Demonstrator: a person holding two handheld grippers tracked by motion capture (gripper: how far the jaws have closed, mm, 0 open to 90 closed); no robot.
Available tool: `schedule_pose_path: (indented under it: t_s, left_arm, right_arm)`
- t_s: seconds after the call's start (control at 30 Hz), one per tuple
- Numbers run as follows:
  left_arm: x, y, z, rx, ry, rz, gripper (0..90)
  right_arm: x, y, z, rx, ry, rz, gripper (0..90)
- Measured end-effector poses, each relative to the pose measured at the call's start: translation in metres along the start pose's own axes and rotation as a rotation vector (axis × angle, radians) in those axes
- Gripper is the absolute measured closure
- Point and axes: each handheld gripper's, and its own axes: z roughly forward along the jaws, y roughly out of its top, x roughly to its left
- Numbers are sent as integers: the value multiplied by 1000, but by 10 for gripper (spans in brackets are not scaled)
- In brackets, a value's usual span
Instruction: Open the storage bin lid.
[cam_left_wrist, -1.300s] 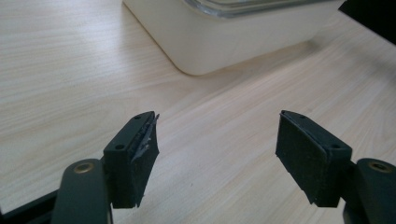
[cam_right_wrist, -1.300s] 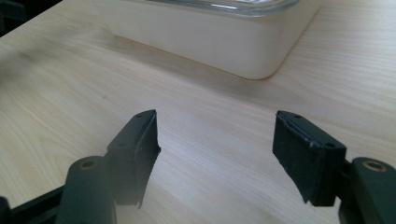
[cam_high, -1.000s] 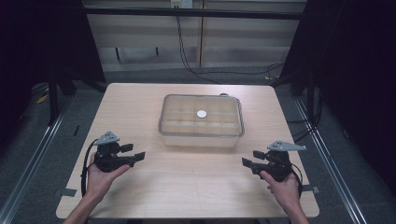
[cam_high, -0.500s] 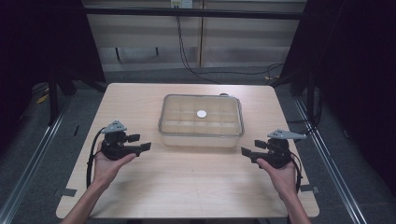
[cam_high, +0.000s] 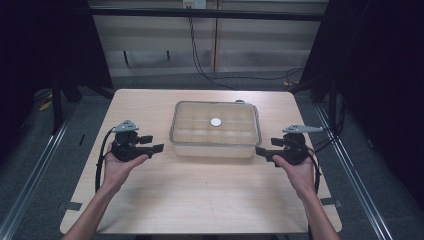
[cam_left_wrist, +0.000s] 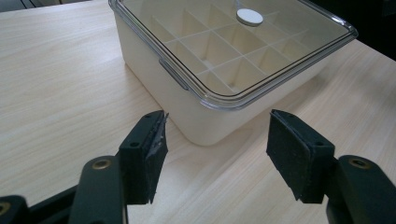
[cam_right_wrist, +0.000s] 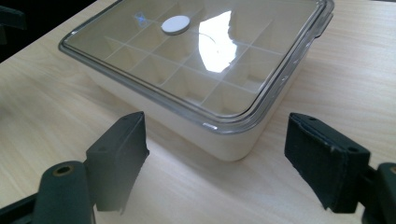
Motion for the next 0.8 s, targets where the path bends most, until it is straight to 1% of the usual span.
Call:
schedule_pose_path:
  t_s: [0.03,0.07,0.13,0.17,0.2,0.23,0.27,0.3,0.33,0.37,0.43,0.47,0.6,0.67,0.73,0.8]
  left_arm:
    - [1,1,0,-2,3,-4,379]
    - [2,1,1,-4,0,-10,379]
    - [5,5,4,11,3,-5,379]
    - [5,6,4,9,0,-5,378]
    - [6,7,4,-3,-12,-22,368]
    - [6,8,4,-27,-42,-53,350]
    - [7,9,3,-35,-62,-61,343]
    - [5,11,3,-33,-51,-49,342]
    - [4,12,4,-29,-21,-24,337]
    - [3,13,5,-22,-7,-10,334]
    - [5,15,6,-19,-12,-14,333]
    - [6,17,7,-20,-6,-17,332]
    - [8,22,10,-24,-4,-23,333]
    - [10,27,14,-2,14,-2,328]
    - [12,31,16,1,13,4,327]
    - [14,33,18,0,11,1,323]
  right_arm:
    - [-3,3,1,-2,-10,0,226]
    - [-3,3,1,-2,-10,0,226]
    - [-7,8,4,2,1,1,228]
    - [-9,10,5,2,-1,3,228]
    - [-10,11,6,1,0,3,229]
    - [-12,13,7,6,2,5,228]
    - [-13,15,8,7,0,2,228]
    - [-14,17,10,8,0,-1,229]
    - [-15,18,11,14,5,-1,229]
    - [-17,20,13,16,4,-2,229]
    - [-18,23,17,26,2,-5,228]
    - [-19,25,18,28,4,-9,228]
    - [-22,30,23,24,8,-9,228]
    - [-26,33,30,36,8,-3,223]
    - [-27,35,34,43,6,0,218]
    - [-28,36,36,50,9,2,215]
